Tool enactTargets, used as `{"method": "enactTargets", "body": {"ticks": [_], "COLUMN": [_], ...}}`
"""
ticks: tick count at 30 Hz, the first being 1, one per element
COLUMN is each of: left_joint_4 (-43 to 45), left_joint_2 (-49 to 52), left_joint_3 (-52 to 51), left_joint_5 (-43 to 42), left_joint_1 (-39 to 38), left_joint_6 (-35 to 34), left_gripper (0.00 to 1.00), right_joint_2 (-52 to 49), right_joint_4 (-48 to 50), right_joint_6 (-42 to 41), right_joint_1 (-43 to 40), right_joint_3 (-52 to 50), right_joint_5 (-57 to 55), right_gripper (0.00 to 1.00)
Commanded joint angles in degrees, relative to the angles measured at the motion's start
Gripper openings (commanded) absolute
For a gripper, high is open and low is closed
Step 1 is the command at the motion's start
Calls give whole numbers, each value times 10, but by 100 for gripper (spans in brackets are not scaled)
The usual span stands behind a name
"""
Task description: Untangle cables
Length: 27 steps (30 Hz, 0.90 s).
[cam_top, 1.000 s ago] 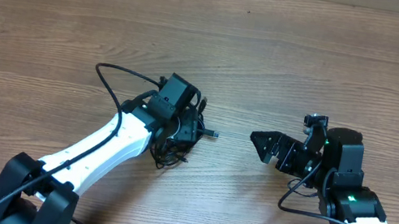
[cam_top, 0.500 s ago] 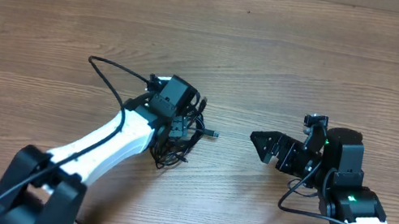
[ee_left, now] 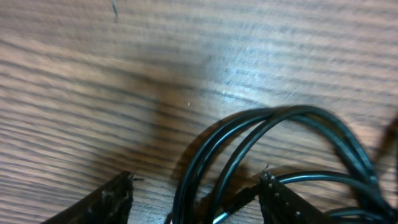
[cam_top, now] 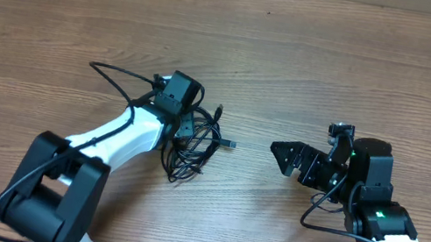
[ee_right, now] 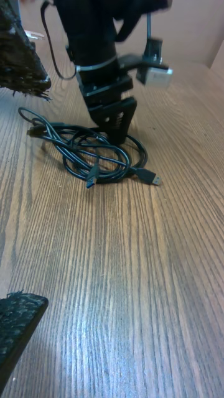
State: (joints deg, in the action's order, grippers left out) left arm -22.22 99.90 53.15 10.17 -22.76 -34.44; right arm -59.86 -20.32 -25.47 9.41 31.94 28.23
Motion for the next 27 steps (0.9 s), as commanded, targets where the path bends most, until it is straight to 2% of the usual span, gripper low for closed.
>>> {"method": "enactTargets", "body": {"ticks": [1, 2, 3, 4, 5, 8, 12, 15, 24, 27], "left_joint_4": [0, 0, 0, 0, 0, -27, -146, -196, -190, -178], "left_joint_2": [43, 54, 59, 63, 63, 44, -33, -82, -161, -161], "left_joint_3": [-2, -2, -2, -2, -2, 22, 118, 171, 200, 200], "left_joint_5": [-12, -12, -12, -12, -12, -12, -13, -42, -196, -245], "left_joint_1": [0, 0, 0, 0, 0, 2, 3, 2, 2, 2], "left_joint_6": [-5, -5, -5, -5, -4, -2, -3, -3, 8, 32], "left_gripper": [52, 41, 35, 13, 4, 4, 4, 4, 4, 4], "right_joint_2": [0, 0, 0, 0, 0, 0, 0, 0, 0, 0], "right_joint_4": [4, 4, 4, 4, 4, 4, 0, 0, 31, 55], "right_joint_6": [0, 0, 0, 0, 0, 0, 0, 0, 0, 0], "right_joint_1": [-2, -2, -2, -2, -2, -2, -1, -1, 8, 30], "right_joint_3": [10, 10, 10, 10, 10, 10, 10, 10, 10, 10], "right_joint_5": [-2, -1, -1, -1, -1, -1, 14, 64, 227, 220], "right_gripper": [100, 100, 100, 100, 100, 100, 100, 100, 100, 100]}}
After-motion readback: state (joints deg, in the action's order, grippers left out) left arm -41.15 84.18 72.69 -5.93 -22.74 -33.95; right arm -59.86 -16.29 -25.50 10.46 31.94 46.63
